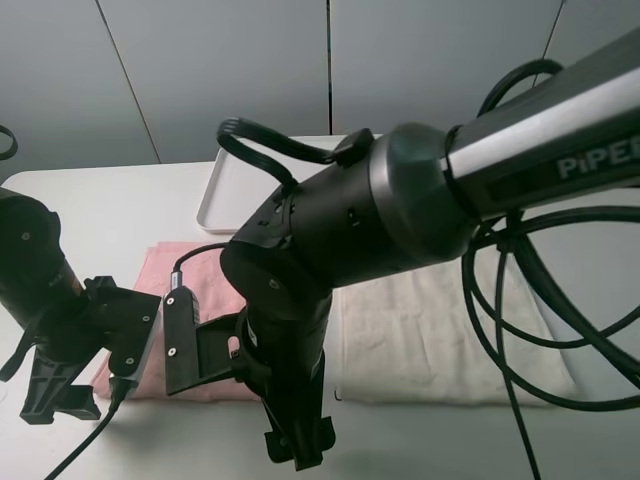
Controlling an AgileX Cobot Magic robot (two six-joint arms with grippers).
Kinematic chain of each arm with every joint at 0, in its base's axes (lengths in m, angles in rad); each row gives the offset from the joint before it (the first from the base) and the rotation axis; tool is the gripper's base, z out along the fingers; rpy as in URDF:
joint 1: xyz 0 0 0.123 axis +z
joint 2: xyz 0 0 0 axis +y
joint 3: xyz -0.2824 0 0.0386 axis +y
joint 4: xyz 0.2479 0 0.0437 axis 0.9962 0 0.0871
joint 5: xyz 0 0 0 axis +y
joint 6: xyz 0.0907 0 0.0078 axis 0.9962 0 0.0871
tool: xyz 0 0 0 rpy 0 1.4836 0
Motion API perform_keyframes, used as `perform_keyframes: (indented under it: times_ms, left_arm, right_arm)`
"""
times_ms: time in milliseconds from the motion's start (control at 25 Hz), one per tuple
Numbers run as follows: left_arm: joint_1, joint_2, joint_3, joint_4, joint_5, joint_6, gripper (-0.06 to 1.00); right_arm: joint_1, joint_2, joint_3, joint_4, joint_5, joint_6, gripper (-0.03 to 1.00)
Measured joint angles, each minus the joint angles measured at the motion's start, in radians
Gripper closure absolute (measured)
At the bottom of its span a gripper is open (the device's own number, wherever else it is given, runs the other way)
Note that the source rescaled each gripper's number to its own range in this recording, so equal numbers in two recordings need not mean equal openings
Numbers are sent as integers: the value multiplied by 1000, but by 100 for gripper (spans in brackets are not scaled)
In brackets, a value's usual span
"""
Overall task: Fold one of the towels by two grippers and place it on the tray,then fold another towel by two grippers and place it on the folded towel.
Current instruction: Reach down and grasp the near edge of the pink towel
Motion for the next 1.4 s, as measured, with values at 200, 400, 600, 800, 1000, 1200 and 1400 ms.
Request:
perform_keyframes:
  times_ms: [200,400,600,800,1000,1200,1400]
  left_arm:
    - [0,0,0,0,0,0,-6]
    - [0,0,0,1,0,0,-6]
    - [0,0,0,1,0,0,-6]
    - [0,0,0,1,0,0,-6]
    - [0,0,0,1,0,0,-6]
    - [0,0,0,1,0,0,-6]
    - [0,0,0,1,-12,0,-6]
  right_arm:
    - [0,47,0,-10,-15,64,-2]
    - [0,77,0,-10,-24,79,-2]
    - [0,86,-3,-15,-26,79,0]
    - [0,109,-11,-17,-21,88,15]
    - [0,113,-17,-32,-24,104,44]
    - [0,116,-17,-103,-60,185,80]
    - [0,116,-17,-130,-70,215,97]
